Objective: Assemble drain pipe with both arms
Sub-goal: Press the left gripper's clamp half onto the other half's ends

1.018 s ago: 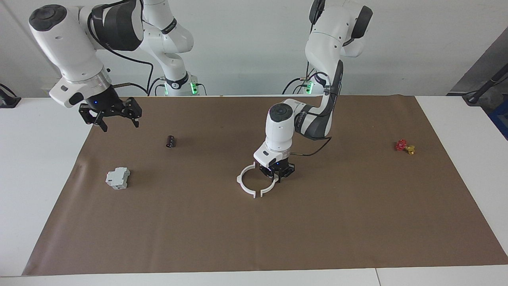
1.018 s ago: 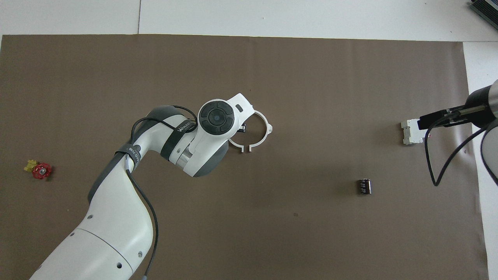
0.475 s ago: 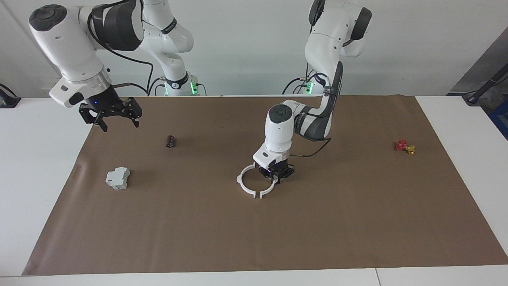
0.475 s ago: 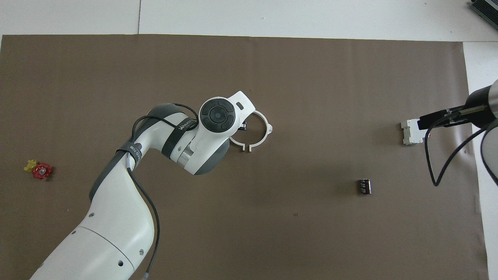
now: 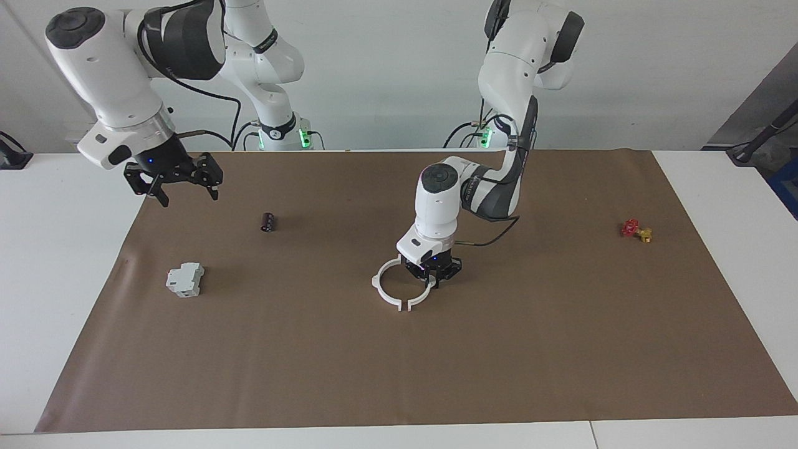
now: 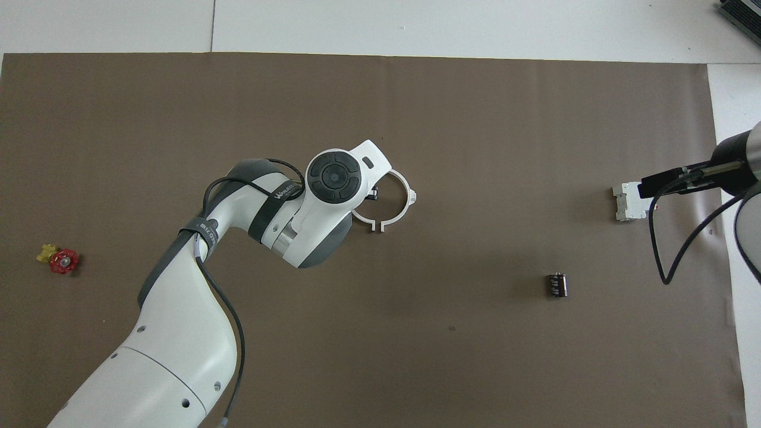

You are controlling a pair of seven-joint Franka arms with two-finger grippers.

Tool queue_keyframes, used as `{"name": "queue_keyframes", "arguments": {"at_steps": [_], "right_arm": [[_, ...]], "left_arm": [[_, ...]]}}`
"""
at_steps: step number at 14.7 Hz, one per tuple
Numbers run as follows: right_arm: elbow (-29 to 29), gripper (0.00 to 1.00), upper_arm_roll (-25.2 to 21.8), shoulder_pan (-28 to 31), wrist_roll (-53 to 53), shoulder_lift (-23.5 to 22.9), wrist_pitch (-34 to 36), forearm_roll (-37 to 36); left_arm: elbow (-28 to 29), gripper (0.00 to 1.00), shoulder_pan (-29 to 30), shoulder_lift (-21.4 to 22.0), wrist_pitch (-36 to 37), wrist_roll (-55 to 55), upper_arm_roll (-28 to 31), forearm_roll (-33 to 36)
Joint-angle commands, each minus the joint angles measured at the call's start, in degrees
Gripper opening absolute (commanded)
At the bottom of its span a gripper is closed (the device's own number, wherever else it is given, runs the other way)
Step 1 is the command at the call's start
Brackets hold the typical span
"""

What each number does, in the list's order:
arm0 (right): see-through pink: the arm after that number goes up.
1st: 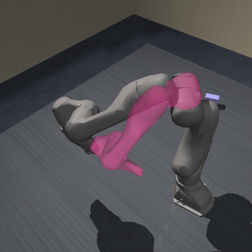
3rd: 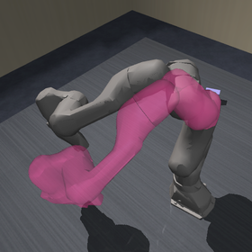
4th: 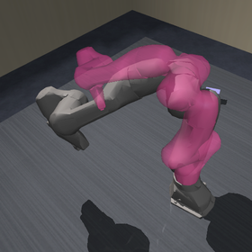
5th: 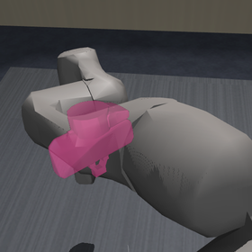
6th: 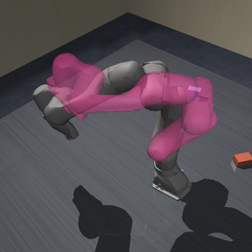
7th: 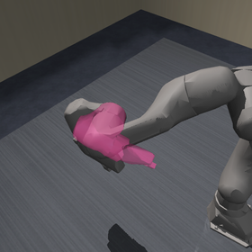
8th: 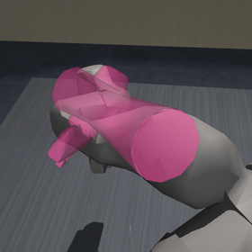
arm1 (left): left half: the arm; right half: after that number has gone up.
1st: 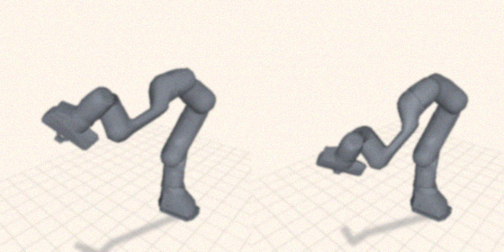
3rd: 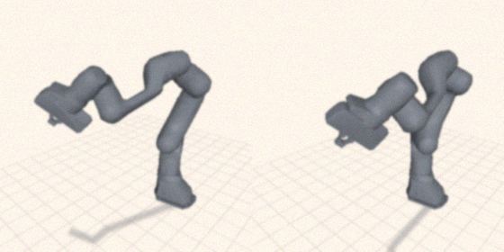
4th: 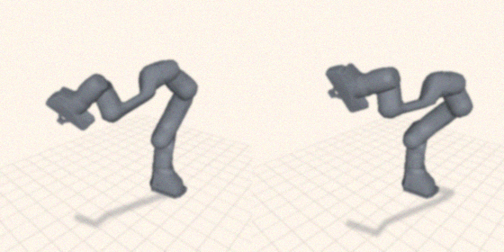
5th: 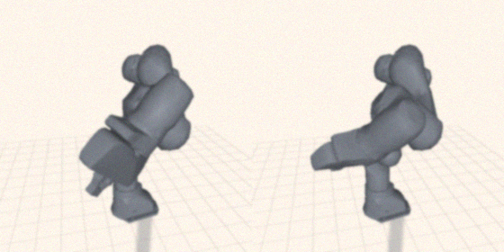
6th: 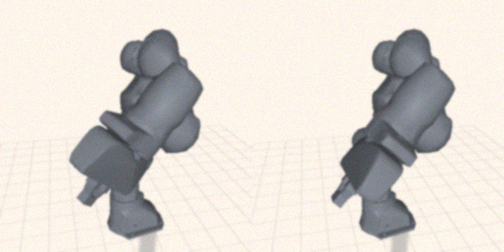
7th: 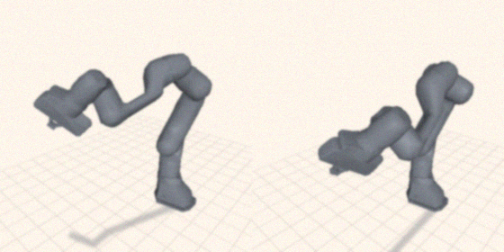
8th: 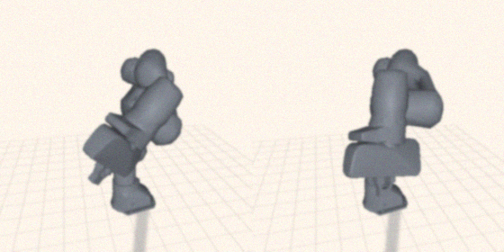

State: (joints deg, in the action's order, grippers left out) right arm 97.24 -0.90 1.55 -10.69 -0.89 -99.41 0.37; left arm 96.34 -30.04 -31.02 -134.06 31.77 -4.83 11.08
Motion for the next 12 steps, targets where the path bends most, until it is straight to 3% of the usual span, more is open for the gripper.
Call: {"name": "queue_keyframes", "arguments": {"at_steps": [1, 12], "right_arm": [[0.67, 1.0, 0.28, 0.91, -2.06, 0.45, -0.7, 1.12], [0.67, 1.0, 0.28, 0.83, -1.97, 0.36, -0.88, 1.12]], "left_arm": [[-1.68, 0.0, -1.34, -1.06, 0.64, 0.4, 1.13, 0.25], [-1.68, 0.0, -1.25, -1.24, -1.73, 0.48, 1.13, 0.25]]}}
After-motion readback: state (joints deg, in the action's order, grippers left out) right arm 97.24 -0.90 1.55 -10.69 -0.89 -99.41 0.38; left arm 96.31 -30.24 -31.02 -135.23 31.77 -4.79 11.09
